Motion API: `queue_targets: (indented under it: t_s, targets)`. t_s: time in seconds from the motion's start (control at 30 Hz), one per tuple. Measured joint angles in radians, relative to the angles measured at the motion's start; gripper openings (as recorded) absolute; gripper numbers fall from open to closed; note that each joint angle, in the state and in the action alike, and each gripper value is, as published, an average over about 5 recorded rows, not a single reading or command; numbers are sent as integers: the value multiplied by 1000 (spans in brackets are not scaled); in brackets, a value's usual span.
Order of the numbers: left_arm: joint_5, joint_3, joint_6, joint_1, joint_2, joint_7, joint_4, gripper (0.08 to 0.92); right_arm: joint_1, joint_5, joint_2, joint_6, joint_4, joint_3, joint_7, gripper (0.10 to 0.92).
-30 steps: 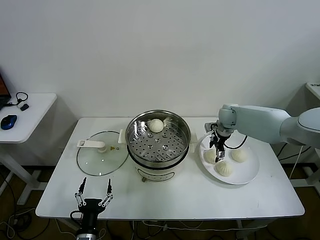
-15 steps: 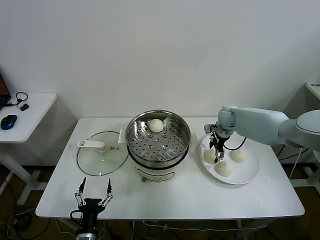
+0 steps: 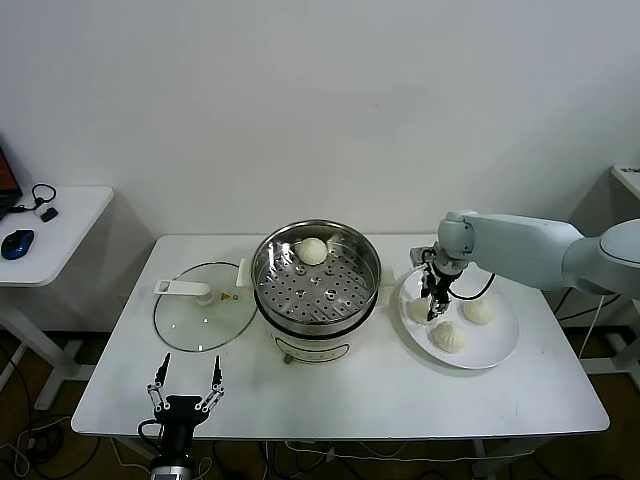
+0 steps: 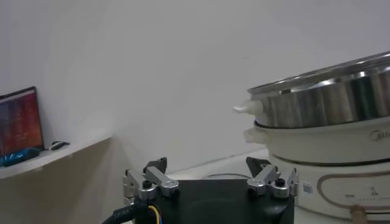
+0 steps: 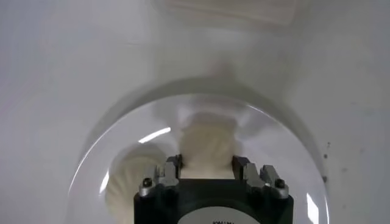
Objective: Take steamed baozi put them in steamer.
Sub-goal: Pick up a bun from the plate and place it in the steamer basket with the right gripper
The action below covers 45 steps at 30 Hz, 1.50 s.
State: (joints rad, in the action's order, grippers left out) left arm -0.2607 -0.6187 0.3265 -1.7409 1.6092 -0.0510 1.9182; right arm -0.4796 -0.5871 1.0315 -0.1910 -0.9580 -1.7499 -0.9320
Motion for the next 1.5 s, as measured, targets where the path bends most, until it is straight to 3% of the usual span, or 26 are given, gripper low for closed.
queue_targets:
  t_s: [0.33, 0.93, 1.5]
  targets:
    - [-12, 14, 0, 1, 0, 1, 2, 823, -190, -62, -16, 17, -96, -77, -42, 563]
    - [-26, 53, -5, 3, 0, 2, 5, 823, -594, -350, 88, -27, -318, -176, -65, 571]
    - [-10, 57, -15, -8, 0, 3, 24, 823, -536, -520, 339, -106, -267, -87, 23, 597]
